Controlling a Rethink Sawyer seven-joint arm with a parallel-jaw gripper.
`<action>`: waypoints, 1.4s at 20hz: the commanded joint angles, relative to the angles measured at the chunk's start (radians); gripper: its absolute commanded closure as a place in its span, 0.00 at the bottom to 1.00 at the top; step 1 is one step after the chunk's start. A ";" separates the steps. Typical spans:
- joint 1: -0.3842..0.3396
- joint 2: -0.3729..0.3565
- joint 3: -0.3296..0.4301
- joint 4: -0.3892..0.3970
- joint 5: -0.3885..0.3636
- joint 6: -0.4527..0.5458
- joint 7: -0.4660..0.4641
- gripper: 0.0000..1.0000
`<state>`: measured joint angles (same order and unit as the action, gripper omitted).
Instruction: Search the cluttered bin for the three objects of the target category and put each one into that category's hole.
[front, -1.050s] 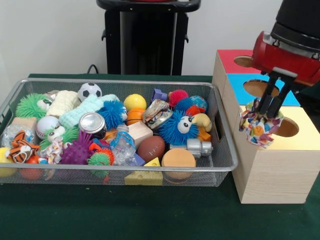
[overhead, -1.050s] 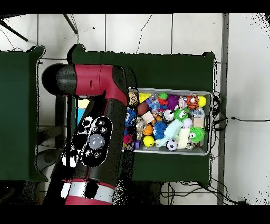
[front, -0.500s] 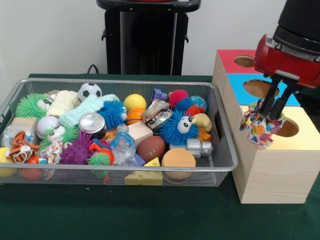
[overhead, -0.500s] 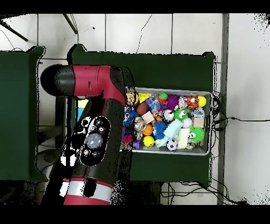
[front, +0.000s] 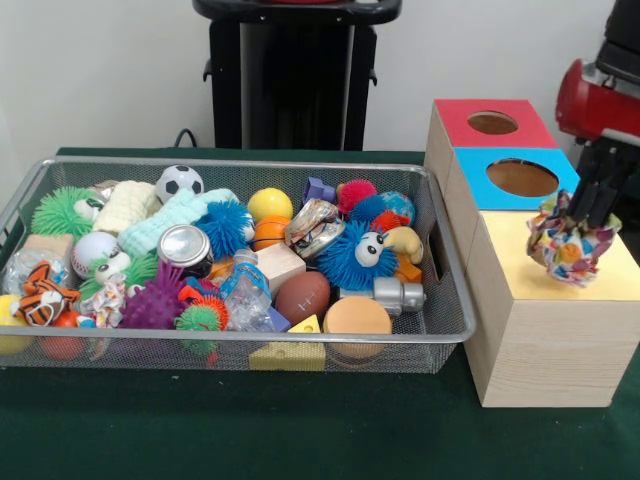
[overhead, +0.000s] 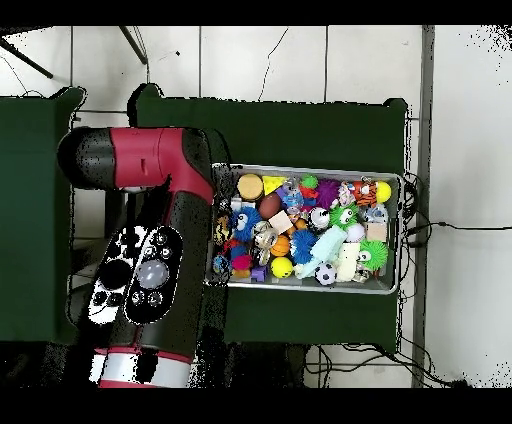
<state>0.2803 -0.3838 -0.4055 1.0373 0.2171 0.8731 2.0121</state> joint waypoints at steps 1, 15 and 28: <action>-0.035 -0.017 0.110 0.124 0.046 0.052 0.165 1.00; -0.059 -0.075 0.141 0.235 0.049 -0.022 0.096 1.00; -0.025 -0.081 0.135 0.275 0.053 -0.047 0.171 1.00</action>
<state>0.2556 -0.4761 -0.3699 1.1993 0.2525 0.8727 2.0121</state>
